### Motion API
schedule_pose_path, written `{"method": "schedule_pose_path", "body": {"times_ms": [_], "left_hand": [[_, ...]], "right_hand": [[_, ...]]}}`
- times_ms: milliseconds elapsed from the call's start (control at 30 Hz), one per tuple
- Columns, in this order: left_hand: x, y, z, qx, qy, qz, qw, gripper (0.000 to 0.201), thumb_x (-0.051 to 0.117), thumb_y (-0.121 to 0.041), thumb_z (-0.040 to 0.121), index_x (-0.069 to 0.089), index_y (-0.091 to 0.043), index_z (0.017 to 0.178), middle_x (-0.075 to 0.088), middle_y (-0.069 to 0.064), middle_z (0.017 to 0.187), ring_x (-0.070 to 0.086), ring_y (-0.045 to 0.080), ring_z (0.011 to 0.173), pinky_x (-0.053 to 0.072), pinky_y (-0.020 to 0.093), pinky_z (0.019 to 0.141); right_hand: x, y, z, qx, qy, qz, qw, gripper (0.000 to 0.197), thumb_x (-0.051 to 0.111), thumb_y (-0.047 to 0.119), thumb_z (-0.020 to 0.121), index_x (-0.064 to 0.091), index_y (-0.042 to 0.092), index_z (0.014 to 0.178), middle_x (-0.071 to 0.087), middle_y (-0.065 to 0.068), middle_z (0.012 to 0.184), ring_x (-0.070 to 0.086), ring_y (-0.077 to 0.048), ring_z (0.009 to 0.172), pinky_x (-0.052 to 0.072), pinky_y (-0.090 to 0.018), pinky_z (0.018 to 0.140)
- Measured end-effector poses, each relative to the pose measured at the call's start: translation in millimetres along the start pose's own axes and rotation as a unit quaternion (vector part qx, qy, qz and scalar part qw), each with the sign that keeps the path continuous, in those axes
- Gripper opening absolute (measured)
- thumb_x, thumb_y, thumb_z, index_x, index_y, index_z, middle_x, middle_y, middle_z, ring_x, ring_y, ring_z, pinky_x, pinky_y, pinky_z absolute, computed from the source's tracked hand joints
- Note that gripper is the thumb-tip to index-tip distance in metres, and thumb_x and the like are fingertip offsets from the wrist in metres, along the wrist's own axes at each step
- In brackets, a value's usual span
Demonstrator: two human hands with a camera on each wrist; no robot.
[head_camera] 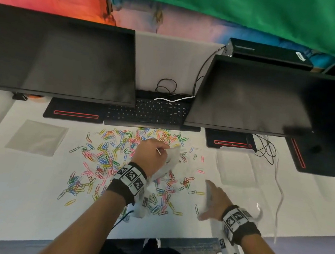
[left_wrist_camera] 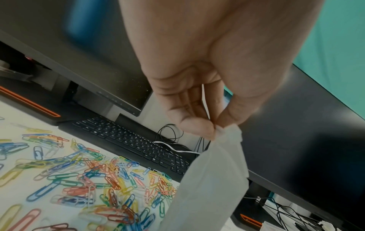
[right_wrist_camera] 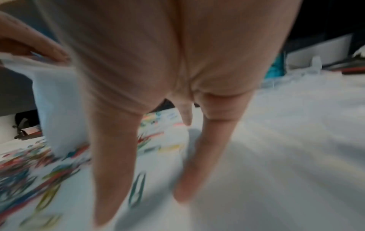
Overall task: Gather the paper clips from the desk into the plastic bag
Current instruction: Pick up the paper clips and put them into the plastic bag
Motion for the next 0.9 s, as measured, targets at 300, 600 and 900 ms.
{"method": "schedule_pose_path", "body": {"times_ms": [300, 600, 900], "left_hand": [[2, 7, 6, 0.004, 0.016, 0.004, 1.0, 0.027, 0.057, -0.007, 0.088, 0.078, -0.017, 0.101, 0.077, -0.003, 0.095, 0.063, 0.007, 0.076, 0.058, 0.028, 0.08], [-4, 9, 8, -0.001, 0.023, 0.008, 1.0, 0.027, 0.056, -0.008, 0.09, 0.078, -0.017, 0.103, 0.075, -0.001, 0.098, 0.057, 0.006, 0.075, 0.054, 0.025, 0.08], [-3, 9, 6, 0.002, 0.025, 0.018, 1.0, 0.028, 0.055, -0.008, 0.09, 0.078, -0.017, 0.104, 0.076, -0.001, 0.096, 0.055, 0.002, 0.071, 0.054, 0.023, 0.078]], "right_hand": [[-5, 35, 22, -0.064, -0.186, 0.254, 0.947, 0.066, 0.087, 0.004, 0.061, 0.06, 0.013, 0.12, 0.053, -0.005, 0.094, 0.061, -0.012, 0.068, 0.057, -0.023, 0.074], [-2, 81, 43, -0.202, -0.204, -0.118, 0.951, 0.042, 0.064, 0.02, 0.089, 0.059, 0.021, 0.13, 0.046, -0.004, 0.141, 0.047, -0.027, 0.122, 0.041, -0.033, 0.105], [10, 90, 41, -0.19, -0.206, -0.179, 0.943, 0.025, 0.05, 0.002, 0.091, 0.071, 0.01, 0.101, 0.068, -0.008, 0.099, 0.062, -0.022, 0.089, 0.052, -0.026, 0.081]]}}
Point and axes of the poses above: each hand's wrist, its own z-axis towards the middle knuckle, its own x-axis out of the palm, y = z × x, the point moved 5 cm from there along z, towards the middle knuckle
